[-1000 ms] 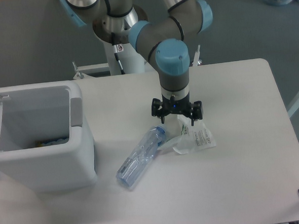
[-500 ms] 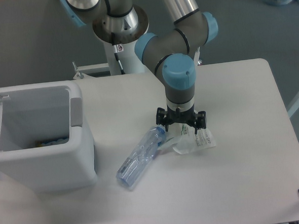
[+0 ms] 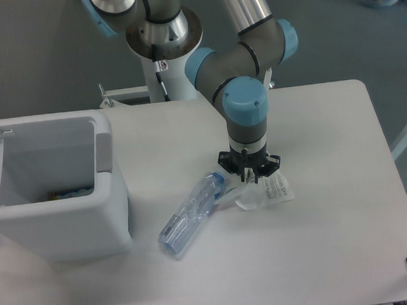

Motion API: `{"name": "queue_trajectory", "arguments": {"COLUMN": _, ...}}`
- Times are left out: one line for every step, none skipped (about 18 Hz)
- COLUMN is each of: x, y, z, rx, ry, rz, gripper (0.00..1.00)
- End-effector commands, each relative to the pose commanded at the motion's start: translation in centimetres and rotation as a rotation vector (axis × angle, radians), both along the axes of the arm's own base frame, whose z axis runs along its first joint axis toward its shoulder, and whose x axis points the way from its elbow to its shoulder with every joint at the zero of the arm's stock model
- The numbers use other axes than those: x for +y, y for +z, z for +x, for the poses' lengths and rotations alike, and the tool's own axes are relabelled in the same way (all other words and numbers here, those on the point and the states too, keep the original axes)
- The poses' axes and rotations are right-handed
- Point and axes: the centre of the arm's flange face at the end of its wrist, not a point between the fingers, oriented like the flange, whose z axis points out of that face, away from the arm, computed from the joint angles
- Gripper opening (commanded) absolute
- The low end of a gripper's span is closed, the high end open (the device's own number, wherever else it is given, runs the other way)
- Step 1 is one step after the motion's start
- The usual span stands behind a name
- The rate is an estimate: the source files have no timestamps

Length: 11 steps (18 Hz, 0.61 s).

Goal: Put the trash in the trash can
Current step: 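Close the gripper on the labeled edge of the plastic bag, then lift the plastic bag and carry it over the white trash bin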

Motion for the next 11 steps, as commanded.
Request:
{"name": "queue_trajectory", "arguments": {"x": 0.0, "y": 0.1, "z": 0.0, "rx": 0.002, "ry": 0.0, "rz": 0.0, "gripper": 0.0}}
{"name": "queue_trajectory", "arguments": {"x": 0.0, "y": 0.2, "z": 0.0, "rx": 0.001, "ry": 0.0, "rz": 0.001, "gripper": 0.0}}
{"name": "queue_trajectory", "arguments": {"x": 0.0, "y": 0.3, "z": 0.0, "rx": 0.002, "ry": 0.001, "rz": 0.005, "gripper": 0.0}}
{"name": "queue_trajectory", "arguments": {"x": 0.1, "y": 0.7, "z": -0.2, "rx": 0.008, "ry": 0.001, "rz": 0.009, "gripper": 0.0}}
{"name": "queue_trajectory", "arguments": {"x": 0.2, "y": 1.6, "z": -0.5, "rx": 0.023, "ry": 0.008, "rz": 0.024, "gripper": 0.0}}
{"name": "queue_trajectory", "arguments": {"x": 0.5, "y": 3.3, "z": -0.6, "rx": 0.043, "ry": 0.011, "rz": 0.052, "gripper": 0.0}}
{"name": "queue_trajectory", "arguments": {"x": 0.8, "y": 5.5, "z": -0.6, "rx": 0.06, "ry": 0.014, "rz": 0.101, "gripper": 0.0}}
{"name": "queue_trajectory", "arguments": {"x": 1.1, "y": 8.2, "z": -0.6, "rx": 0.068, "ry": 0.036, "rz": 0.178, "gripper": 0.0}}
{"name": "queue_trajectory", "arguments": {"x": 1.3, "y": 11.6, "z": -1.1, "rx": 0.06, "ry": 0.087, "rz": 0.298, "gripper": 0.0}}
{"name": "queue_trajectory", "arguments": {"x": 1.3, "y": 13.6, "z": -1.4, "rx": 0.052, "ry": 0.113, "rz": 0.364, "gripper": 0.0}}
{"name": "queue_trajectory", "arguments": {"x": 1.4, "y": 15.5, "z": -1.3, "rx": 0.048, "ry": 0.134, "rz": 0.421, "gripper": 0.0}}
